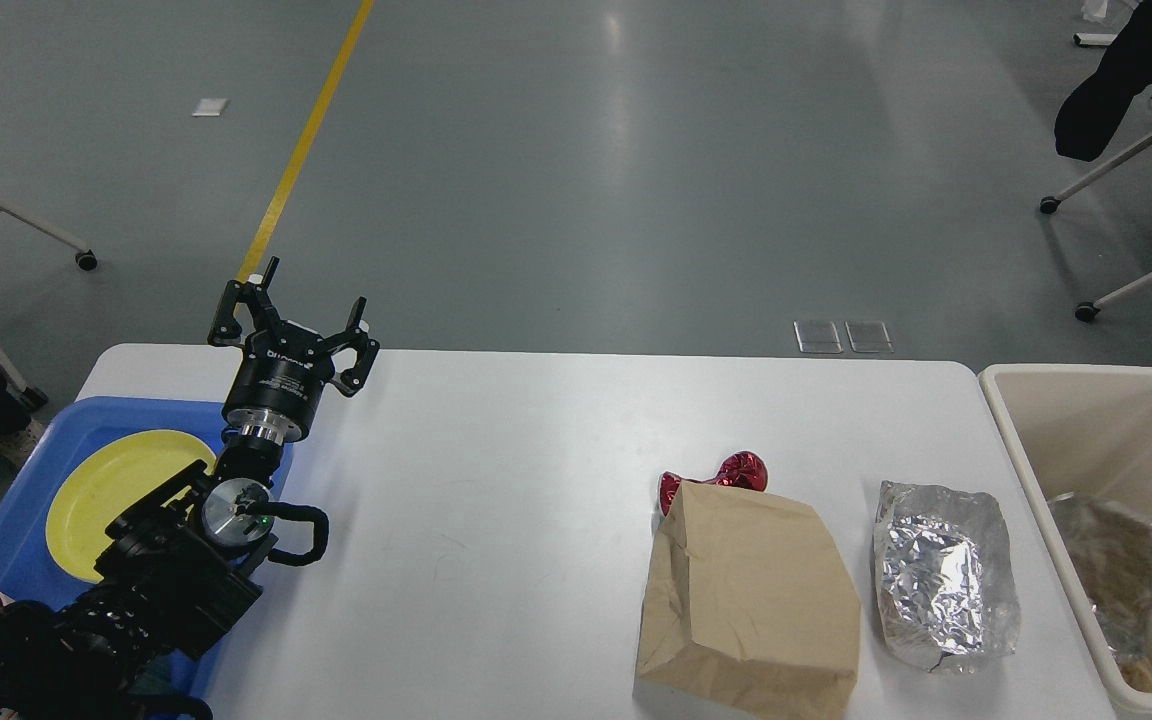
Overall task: Tidy desktop
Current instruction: 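Lower the right gripper onto the remaining foil bag and grasp it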
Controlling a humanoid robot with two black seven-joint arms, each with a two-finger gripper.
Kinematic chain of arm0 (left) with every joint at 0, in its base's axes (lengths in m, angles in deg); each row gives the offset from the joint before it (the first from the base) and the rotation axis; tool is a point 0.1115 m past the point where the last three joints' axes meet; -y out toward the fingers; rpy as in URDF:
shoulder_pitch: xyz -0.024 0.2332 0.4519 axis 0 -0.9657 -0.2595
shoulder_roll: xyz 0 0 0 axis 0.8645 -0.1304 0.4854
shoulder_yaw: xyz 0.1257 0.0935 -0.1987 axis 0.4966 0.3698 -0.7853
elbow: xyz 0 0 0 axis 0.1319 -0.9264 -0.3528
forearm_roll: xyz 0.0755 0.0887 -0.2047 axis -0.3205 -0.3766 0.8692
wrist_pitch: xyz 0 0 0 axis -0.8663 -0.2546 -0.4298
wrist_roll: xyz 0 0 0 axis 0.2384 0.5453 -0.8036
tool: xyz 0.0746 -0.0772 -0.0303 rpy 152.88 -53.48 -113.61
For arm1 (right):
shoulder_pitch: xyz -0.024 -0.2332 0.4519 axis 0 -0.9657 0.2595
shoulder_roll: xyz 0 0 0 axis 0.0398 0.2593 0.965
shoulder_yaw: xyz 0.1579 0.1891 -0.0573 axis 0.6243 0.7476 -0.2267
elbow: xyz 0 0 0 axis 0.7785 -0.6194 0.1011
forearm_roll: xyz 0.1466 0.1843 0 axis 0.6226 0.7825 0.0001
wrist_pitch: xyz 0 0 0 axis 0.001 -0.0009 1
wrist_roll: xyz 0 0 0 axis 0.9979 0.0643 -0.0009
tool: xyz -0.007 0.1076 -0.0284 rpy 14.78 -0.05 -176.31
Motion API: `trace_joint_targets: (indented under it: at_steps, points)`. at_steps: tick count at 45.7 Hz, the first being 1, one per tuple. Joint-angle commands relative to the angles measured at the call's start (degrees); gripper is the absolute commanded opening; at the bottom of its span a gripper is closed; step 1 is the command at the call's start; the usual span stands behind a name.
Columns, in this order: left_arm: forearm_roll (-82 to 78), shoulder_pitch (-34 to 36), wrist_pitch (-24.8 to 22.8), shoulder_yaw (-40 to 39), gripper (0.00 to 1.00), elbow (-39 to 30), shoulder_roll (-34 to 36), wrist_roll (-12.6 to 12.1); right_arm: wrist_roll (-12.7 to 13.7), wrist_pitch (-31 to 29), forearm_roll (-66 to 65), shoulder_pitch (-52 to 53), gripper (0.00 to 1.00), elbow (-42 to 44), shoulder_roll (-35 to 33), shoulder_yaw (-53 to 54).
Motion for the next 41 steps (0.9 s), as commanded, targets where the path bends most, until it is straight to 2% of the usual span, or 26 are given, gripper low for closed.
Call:
trace_joint_targets:
  at_steps: [1, 16, 33, 41]
  points:
    - [0.00, 0.00, 0.00, 0.00, 0.97, 0.00, 0.00, 0.00, 0.01, -0.12, -0.21, 0.54, 1.00, -0.15, 0.26, -0.28]
    - [0.00, 0.00, 0.00, 0.00, 0.97, 0.00, 0.00, 0.00, 0.01, -1.79, -1.44, 2.91, 1.00, -0.33, 0.96, -2.82]
    - [0.00, 0.00, 0.00, 0.00, 0.97, 0.00, 0.00, 0.00, -0.25, -18.75, -5.30, 26.10, 1.00, -5.78, 1.31, -32.96]
    - [0.00, 0.00, 0.00, 0.00, 0.97, 0.00, 0.00, 0.00, -0.61, -20.78, -13.65, 35.07, 1.00, -9.73, 4.91, -40.71]
